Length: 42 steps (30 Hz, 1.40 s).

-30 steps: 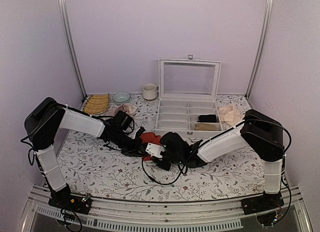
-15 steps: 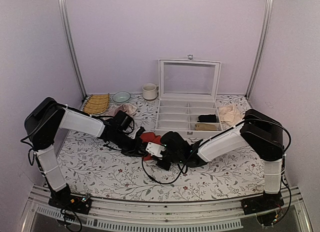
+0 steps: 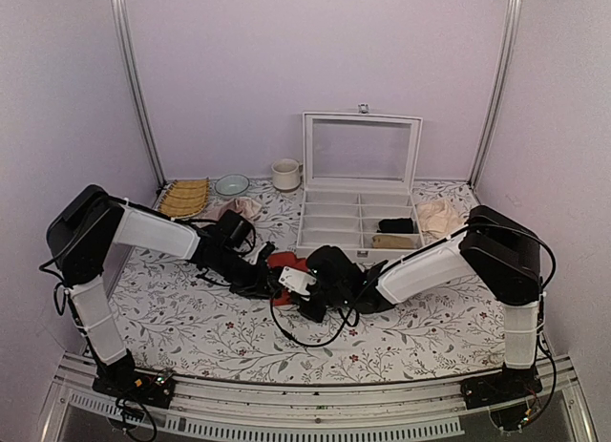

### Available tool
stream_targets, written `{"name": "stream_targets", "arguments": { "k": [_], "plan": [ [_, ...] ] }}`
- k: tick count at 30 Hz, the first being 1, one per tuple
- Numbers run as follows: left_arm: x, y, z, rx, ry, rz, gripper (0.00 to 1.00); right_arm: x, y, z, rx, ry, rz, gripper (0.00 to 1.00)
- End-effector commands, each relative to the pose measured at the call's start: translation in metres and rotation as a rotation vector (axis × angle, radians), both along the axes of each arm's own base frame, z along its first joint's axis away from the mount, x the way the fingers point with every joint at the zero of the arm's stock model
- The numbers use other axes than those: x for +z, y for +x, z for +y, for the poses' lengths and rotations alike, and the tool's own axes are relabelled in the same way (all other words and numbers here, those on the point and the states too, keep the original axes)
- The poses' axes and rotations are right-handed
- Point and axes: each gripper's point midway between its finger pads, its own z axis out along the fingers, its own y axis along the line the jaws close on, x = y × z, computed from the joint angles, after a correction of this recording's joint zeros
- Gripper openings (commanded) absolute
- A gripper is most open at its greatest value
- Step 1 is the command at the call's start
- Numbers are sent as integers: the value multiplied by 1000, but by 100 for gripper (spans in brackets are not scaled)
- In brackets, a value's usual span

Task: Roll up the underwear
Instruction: Roll the underwear at the center of the board.

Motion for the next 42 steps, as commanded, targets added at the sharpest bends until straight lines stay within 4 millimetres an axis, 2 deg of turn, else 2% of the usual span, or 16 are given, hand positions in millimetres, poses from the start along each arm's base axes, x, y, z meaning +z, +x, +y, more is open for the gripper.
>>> {"name": "stream_targets", "arguments": {
  "k": [1, 5, 9, 12, 14, 20, 30, 32, 34, 42],
  "plan": [
    [3, 4, 15, 32, 28, 23, 30, -68, -42, -31, 24, -188, 286, 0],
    [16, 17, 26, 81, 15, 1, 40, -57, -54, -22, 34, -152, 400, 0],
    [28, 26, 36, 116, 6, -23, 41, -50, -61, -14, 34, -124, 503, 0],
    [33, 29, 42, 147, 5, -36, 42, -57, -68, -17, 29, -142, 569, 0],
    [37, 30, 45, 163, -1, -43, 42, -51, -62, -10, 21, -115, 609, 0],
    [40, 26, 49, 180, -19, -49, 42, -50, -52, -13, -29, -62, 794, 0],
    [41, 16, 51, 177, -42, -55, 42, -67, -48, -12, -65, -48, 1031, 0],
    [39, 12, 51, 175, -51, -55, 42, -65, -48, -11, -68, -45, 1071, 0],
    [40, 9, 50, 170, -66, -60, 43, -80, -50, -16, -97, -75, 1114, 0],
    [35, -11, 37, 109, -110, -66, 46, -97, -48, -22, -167, -127, 1182, 0]
  ]
}}
